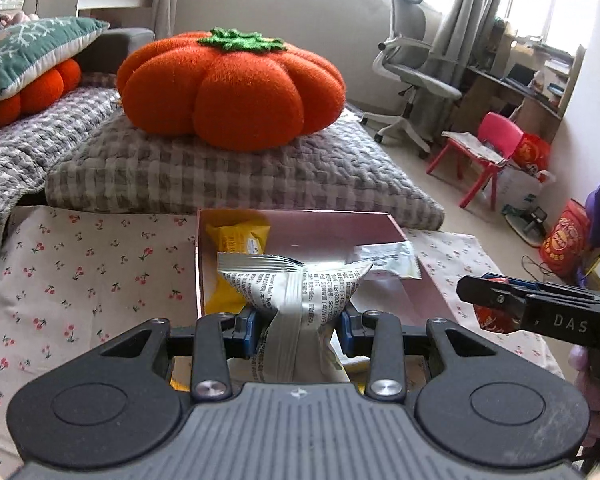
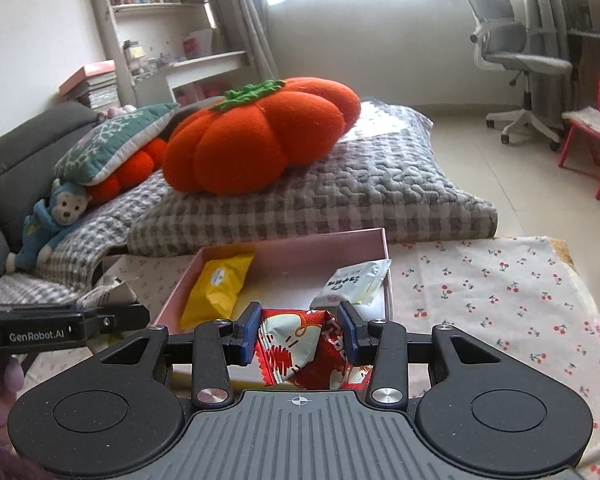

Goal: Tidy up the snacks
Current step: 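Carry white packet in left tool while right tool carries red wrapper into box, then open both tools to drop the packets into the box, then withdraw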

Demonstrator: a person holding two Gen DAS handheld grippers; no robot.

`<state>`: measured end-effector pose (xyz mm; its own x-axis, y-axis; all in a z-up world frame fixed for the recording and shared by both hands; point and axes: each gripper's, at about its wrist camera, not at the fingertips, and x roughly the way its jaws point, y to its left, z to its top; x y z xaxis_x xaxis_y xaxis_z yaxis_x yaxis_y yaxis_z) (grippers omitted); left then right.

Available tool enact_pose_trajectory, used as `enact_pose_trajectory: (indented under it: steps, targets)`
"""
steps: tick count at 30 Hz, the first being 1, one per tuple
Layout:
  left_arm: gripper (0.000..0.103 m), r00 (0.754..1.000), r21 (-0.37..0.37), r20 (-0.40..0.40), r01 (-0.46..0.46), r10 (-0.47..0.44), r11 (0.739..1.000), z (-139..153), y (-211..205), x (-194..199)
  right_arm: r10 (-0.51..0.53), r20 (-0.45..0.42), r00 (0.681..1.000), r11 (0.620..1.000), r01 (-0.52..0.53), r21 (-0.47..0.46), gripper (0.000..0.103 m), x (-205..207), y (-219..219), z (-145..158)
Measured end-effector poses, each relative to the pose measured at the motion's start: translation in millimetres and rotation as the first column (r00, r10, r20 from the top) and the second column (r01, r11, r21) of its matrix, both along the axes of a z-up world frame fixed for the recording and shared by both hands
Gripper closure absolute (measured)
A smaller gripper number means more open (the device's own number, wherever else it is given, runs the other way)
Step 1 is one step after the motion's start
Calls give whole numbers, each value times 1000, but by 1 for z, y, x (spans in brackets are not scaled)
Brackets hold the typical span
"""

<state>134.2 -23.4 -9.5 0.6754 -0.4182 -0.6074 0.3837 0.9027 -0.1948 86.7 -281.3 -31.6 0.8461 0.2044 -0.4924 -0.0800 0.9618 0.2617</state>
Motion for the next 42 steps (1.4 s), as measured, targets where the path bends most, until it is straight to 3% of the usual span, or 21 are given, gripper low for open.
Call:
enact_pose_trajectory:
  steps: [5,14,26,37,42]
  targets:
    - [69,1000,26,-18,8,-8,1000,-11,-2,20,1,-39,999,1000,0,16,64,21,-3,-13]
    - [69,996,6,-77,40,-39,999,-26,-21,48,3,-131,991,1000,0,18,64,57,0,-32]
    - [69,994,-17,-107,28,-30,999,-38,-34,81,-31,-160,987,999,33,7,63,78,1,-42]
    - [67,997,-15,-66,30,-31,999,-37,-43,83,-33,-144,989,999,37,23,60,84,-4,-41]
    - [46,998,-27,-53,40,-42,999,-36,-41,78,-37,-141,989,997,46,59,55,80,-13,-38]
